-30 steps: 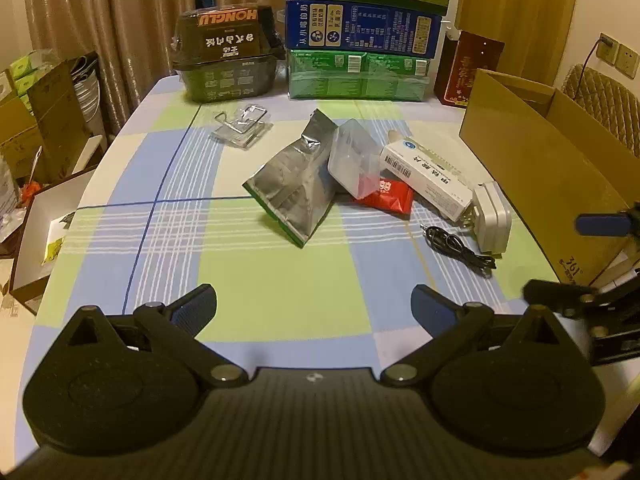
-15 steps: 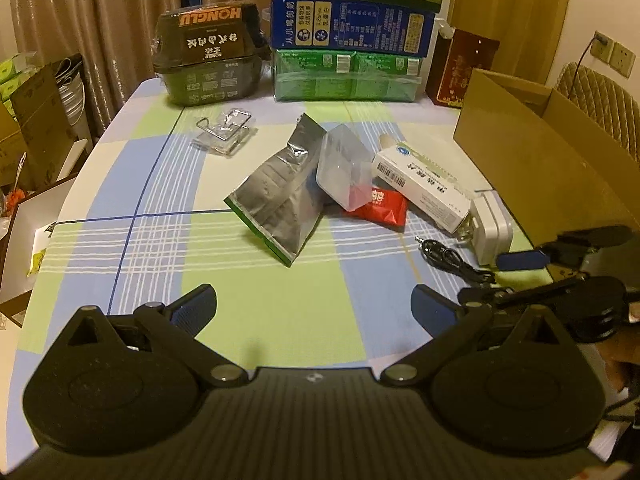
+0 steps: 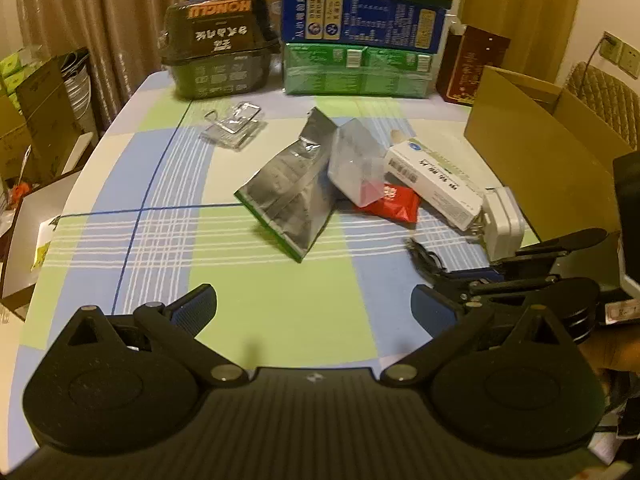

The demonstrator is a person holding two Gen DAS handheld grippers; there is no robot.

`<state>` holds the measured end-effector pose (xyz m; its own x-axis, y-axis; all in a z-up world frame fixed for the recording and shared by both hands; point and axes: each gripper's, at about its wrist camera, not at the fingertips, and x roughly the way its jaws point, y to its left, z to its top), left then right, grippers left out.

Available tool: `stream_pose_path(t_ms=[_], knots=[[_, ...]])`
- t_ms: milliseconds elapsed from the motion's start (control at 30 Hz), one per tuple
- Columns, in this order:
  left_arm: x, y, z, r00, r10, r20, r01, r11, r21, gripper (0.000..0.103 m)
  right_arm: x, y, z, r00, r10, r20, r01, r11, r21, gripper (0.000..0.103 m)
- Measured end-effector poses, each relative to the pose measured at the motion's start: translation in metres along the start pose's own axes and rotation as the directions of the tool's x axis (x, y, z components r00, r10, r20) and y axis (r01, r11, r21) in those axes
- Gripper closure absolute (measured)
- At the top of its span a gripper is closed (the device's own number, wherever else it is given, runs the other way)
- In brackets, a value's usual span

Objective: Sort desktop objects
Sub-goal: 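Grasp the black cable with the left tool while the right tool grasps the white charger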

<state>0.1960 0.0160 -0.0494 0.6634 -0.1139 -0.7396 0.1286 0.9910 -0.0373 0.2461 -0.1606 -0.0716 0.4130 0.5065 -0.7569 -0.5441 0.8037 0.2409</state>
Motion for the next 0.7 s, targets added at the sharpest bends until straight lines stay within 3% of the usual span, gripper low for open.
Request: stream_pose_path(t_ms=[133,233,367,500,700], knots=[[0.001,0.005,0.000,1.000,0.016,-0.004,-0.016,1.000,-0.021,0.001,-0.010,-0.003,0.009,0.997,0.048,0.067,-0.052,0.997,0.053,0.092],[0.006,0.006,-0.002,1.000,0.011,-0.017,-0.011,0.999,-0.038,0.001,-0.034,-0.004,0.011,0.989,-0.016,0.148,0.014,1.000,0.012,0.085],[0.015,-0.004,-0.003,0.999,-0.030,-0.032,0.028,0.999,-0.039,0.002,-0.061,-0.010,0.008,0.963,-0.150,0.222,0.150,0.989,0.021,0.043],[0.027,-0.021,-0.001,0.997,-0.073,-0.028,0.073,0.997,-0.027,0.009,-0.073,-0.026,0.003,0.954,-0.202,0.222,0.191,0.979,0.071,0.041],[0.054,-0.048,-0.001,0.994,-0.095,-0.049,0.097,0.994,0.043,0.032,-0.074,-0.040,0.004,0.958,-0.204,0.202,0.186,0.977,0.102,0.041]])
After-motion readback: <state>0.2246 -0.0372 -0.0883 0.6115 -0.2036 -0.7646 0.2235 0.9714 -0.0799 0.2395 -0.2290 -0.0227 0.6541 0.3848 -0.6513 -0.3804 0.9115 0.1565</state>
